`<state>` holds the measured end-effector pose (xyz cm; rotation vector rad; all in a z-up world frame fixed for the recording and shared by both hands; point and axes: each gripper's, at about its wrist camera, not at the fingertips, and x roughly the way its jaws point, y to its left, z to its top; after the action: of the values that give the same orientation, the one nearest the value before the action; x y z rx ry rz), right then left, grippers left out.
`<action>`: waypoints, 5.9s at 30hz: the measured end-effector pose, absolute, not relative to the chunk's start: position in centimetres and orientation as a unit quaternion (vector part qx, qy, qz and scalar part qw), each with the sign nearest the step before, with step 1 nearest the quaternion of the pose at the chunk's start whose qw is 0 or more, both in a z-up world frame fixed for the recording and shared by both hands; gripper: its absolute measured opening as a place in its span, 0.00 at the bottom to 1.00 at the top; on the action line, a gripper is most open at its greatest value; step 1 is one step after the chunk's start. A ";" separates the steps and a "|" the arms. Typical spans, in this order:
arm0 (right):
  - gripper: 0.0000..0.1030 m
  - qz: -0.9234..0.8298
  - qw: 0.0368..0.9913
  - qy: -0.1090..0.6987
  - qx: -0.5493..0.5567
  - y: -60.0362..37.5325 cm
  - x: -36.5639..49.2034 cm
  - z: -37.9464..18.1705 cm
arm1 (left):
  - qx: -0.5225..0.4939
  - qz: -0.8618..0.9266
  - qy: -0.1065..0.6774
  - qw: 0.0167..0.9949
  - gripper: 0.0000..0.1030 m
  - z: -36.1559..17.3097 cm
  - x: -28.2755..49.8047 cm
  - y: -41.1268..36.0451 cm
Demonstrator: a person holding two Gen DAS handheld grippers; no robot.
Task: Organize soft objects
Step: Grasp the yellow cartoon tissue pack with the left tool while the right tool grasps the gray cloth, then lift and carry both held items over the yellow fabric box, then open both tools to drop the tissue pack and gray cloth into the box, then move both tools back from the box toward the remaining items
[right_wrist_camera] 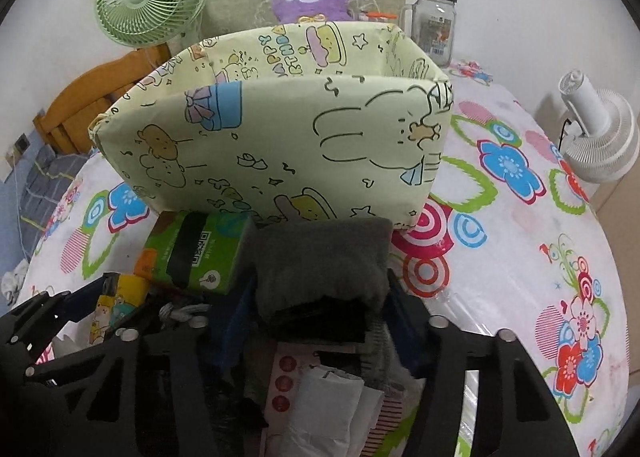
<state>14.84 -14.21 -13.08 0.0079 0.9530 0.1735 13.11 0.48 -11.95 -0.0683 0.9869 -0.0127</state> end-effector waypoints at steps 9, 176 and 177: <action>0.40 0.083 0.894 0.441 0.008 -14.4 14.2 -12.0 | -0.035 -0.008 0.455 0.890 0.50 -10.6 12.6 0.3; 0.89 0.044 0.941 0.335 0.020 -18.5 11.7 1.5 | -0.017 -0.054 0.368 0.928 0.93 1.2 10.9 -3.3; 0.89 0.045 0.941 0.334 0.020 -18.5 11.5 1.4 | -0.017 -0.052 0.369 0.928 0.93 1.0 10.7 -3.3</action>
<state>11.46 -18.49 1.37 0.0398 0.6812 0.0921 10.66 -3.29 0.99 -0.0345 0.7556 -0.1072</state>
